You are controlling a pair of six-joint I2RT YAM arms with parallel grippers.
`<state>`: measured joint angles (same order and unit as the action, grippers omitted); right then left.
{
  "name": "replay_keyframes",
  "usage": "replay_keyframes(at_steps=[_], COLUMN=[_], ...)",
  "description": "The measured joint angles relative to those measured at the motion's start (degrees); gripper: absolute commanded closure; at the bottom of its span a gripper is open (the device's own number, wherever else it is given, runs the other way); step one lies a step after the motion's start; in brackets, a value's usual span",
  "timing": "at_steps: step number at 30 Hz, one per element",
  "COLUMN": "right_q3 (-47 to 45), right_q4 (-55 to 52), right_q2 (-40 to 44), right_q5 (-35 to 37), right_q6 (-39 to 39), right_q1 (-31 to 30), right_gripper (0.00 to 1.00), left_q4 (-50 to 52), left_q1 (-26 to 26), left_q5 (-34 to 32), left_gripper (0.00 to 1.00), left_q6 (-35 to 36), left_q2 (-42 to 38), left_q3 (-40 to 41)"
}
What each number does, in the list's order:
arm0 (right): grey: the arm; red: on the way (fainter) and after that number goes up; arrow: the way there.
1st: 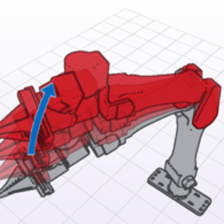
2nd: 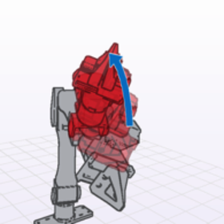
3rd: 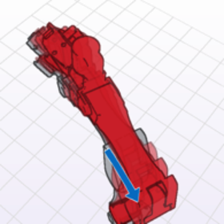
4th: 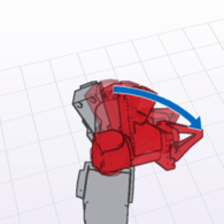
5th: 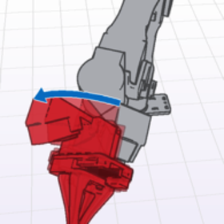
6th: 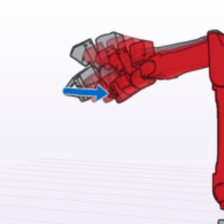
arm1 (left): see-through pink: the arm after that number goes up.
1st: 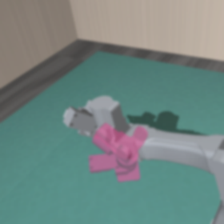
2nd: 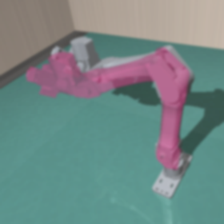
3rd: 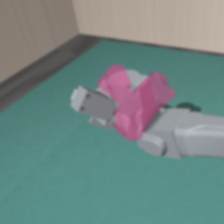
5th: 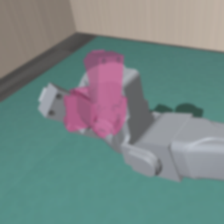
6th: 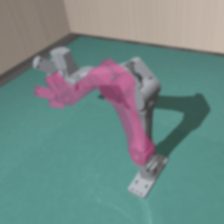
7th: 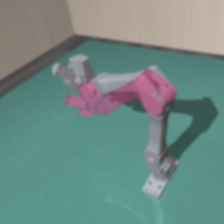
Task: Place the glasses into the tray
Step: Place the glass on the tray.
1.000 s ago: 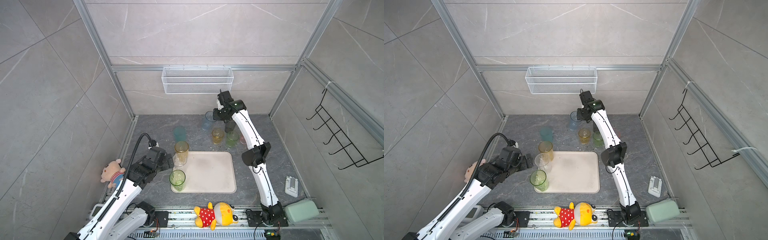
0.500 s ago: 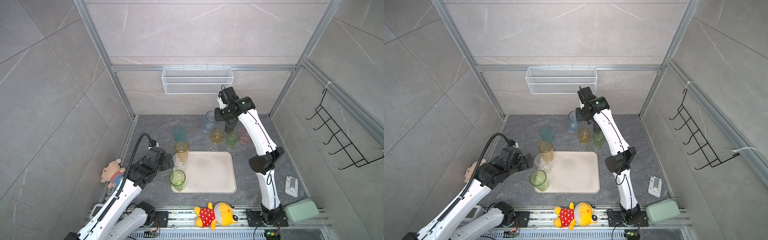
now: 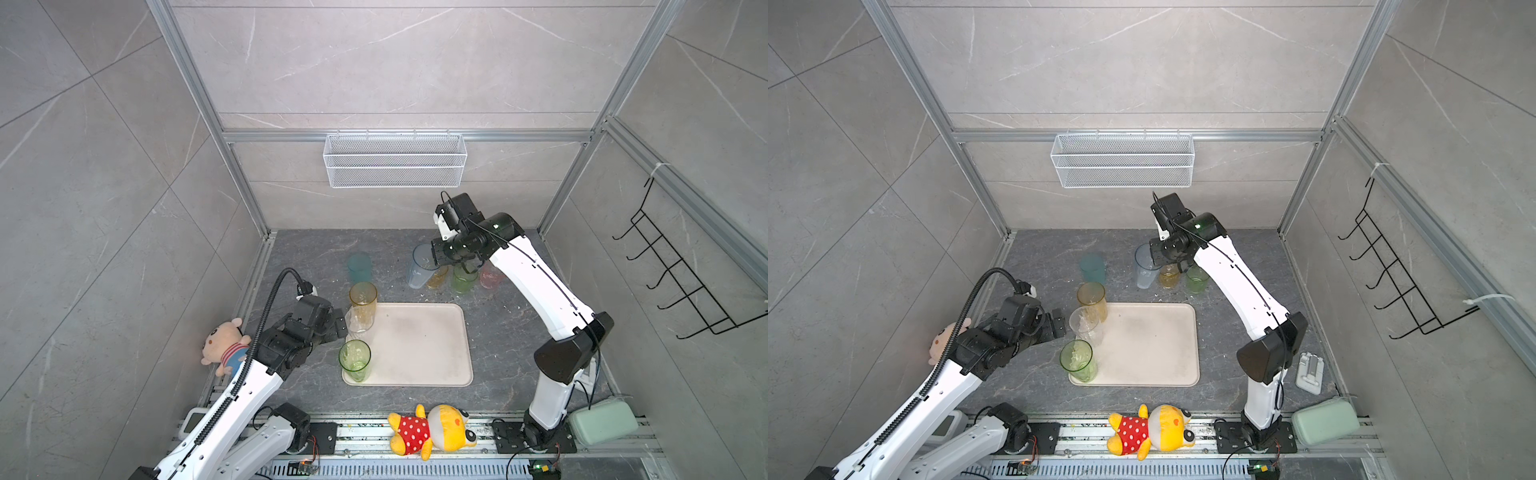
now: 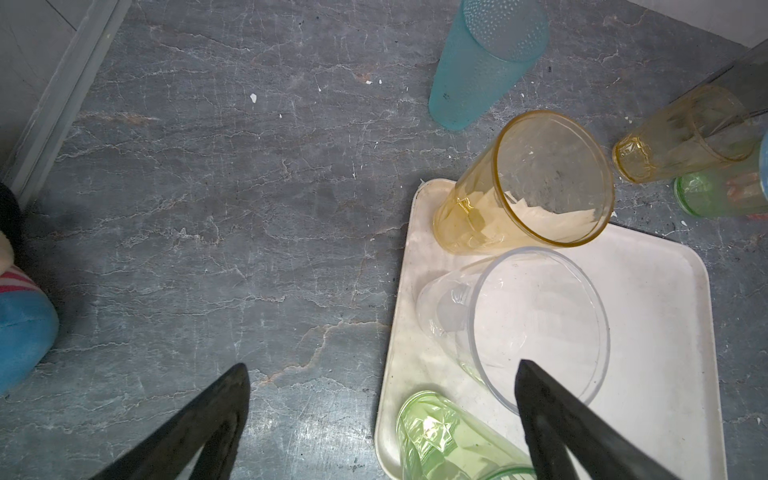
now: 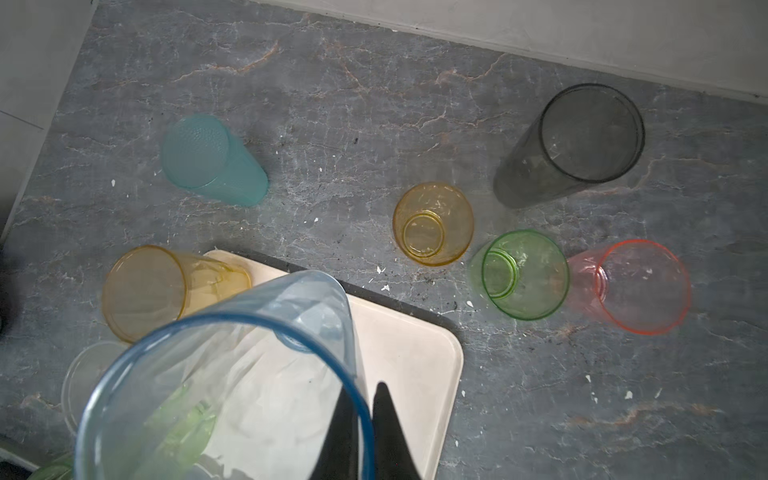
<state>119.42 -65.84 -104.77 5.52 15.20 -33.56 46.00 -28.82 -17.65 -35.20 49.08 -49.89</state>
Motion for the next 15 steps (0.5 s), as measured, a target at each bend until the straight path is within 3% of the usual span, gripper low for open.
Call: replay_keyframes(at_steps=[15], right_q3=[-16.37], right_q4=[6.21], right_q2=[4.31], right_q5=[1.18], right_q6=[0.85], right_q1=[-4.28], right_gripper=[1.00], left_q4=[0.07], left_q1=[0.00], left_q5=[-0.22], left_gripper=[0.01], left_q6=[-0.63], left_q2=[-1.33], left_q3=[0.00])
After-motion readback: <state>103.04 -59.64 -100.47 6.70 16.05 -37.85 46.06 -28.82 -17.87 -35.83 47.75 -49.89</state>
